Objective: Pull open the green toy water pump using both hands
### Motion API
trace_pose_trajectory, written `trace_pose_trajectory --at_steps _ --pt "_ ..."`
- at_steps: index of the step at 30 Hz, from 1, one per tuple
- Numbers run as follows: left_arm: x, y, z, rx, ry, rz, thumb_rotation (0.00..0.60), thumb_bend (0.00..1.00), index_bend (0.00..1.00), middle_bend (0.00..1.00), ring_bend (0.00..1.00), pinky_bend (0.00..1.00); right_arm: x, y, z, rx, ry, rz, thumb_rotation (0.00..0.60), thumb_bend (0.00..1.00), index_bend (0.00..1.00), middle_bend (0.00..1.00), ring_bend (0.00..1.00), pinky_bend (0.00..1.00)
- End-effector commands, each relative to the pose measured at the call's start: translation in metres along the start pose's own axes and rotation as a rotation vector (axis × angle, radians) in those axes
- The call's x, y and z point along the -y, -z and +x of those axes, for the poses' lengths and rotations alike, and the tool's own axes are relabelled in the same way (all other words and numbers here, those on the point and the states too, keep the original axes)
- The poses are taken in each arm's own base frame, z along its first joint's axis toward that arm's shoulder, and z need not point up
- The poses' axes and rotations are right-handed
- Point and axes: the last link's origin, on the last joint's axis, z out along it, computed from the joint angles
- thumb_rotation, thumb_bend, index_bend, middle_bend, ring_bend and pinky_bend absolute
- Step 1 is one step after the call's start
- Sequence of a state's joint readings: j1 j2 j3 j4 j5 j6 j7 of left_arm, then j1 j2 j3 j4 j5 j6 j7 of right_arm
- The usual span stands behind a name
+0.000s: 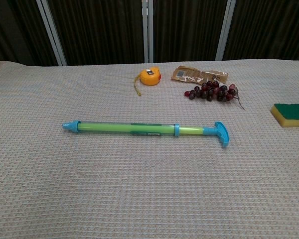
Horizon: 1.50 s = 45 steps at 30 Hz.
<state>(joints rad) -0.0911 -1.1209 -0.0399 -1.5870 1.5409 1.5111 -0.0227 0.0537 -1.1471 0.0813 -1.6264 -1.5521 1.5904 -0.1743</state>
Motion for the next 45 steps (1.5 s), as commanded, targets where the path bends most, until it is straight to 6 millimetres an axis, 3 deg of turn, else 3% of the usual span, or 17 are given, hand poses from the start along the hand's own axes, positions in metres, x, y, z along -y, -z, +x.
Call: trace_pose_trajectory --at_steps 1,8,9,11,13,15,17,20,23,25,30,38,45 --pt "-0.002 -0.001 -0.001 -0.011 -0.009 0.004 0.600 0.00 0.00 0.00 0.00 0.00 -0.001 0.001 -0.001 0.012 0.005 -0.006 0.600 0.00 0.00 0.00 0.00 0.00" --pt "-0.001 0.001 -0.004 -0.002 -0.027 0.014 0.600 0.00 0.00 0.00 0.00 0.00 0.001 -0.001 -0.006 0.031 -0.012 -0.006 0.600 0.00 0.00 0.00 0.00 0.00" --pt "-0.001 0.001 -0.003 -0.004 -0.026 0.016 0.600 0.00 0.00 0.00 0.00 0.00 0.002 -0.002 -0.007 0.041 -0.025 -0.004 0.600 0.00 0.00 0.06 0.03 0.02" --pt "0.000 0.002 -0.003 -0.007 -0.026 0.018 0.600 0.00 0.00 0.00 0.00 0.00 0.008 -0.009 -0.012 0.076 -0.065 0.016 0.600 0.00 0.00 0.26 0.24 0.25" --pt "0.000 0.002 -0.003 -0.007 -0.027 0.021 0.600 0.00 0.00 0.00 0.00 0.00 0.014 -0.023 -0.013 0.084 -0.068 0.051 0.600 0.00 0.00 0.58 0.62 0.68" --pt "0.001 0.001 -0.004 0.000 -0.025 0.028 0.600 0.00 0.00 0.00 0.00 0.00 0.023 -0.042 -0.017 0.104 -0.057 0.113 0.600 0.00 0.00 0.76 0.82 0.88" --pt "0.002 0.000 -0.005 0.008 -0.021 0.034 0.600 0.00 0.00 0.00 0.00 0.00 0.034 -0.061 -0.022 0.150 -0.056 0.167 0.600 0.00 0.00 0.87 0.93 0.98" --pt "0.003 -0.001 -0.009 0.020 -0.023 0.040 0.600 0.00 0.00 0.00 0.00 0.00 0.057 -0.090 -0.028 0.207 -0.073 0.236 0.600 0.00 0.02 0.95 0.99 1.00" --pt "0.004 -0.001 -0.012 0.029 -0.030 0.044 0.600 0.00 0.00 0.00 0.00 0.00 0.074 -0.104 -0.032 0.250 -0.101 0.276 0.600 0.00 0.08 0.99 1.00 1.00" --pt "0.004 -0.004 -0.016 0.040 -0.039 0.051 0.600 0.00 0.00 0.00 0.00 0.00 0.103 -0.127 -0.040 0.327 -0.128 0.331 0.600 0.00 0.14 1.00 1.00 1.00" --pt "0.004 -0.008 -0.022 0.053 -0.056 0.063 0.600 0.00 0.00 0.00 0.00 0.00 0.150 -0.161 -0.061 0.435 -0.098 0.396 0.600 0.03 0.26 1.00 1.00 1.00" --pt "0.008 -0.013 -0.029 0.073 -0.077 0.086 0.600 0.00 0.00 0.00 0.00 0.00 0.209 -0.191 -0.099 0.495 -0.099 0.396 0.600 0.08 0.35 1.00 1.00 1.00" --pt "0.011 -0.014 -0.031 0.081 -0.078 0.104 0.600 0.00 0.00 0.00 0.00 0.00 0.235 -0.199 -0.129 0.544 -0.066 0.347 0.600 0.16 0.42 1.00 1.00 1.00"
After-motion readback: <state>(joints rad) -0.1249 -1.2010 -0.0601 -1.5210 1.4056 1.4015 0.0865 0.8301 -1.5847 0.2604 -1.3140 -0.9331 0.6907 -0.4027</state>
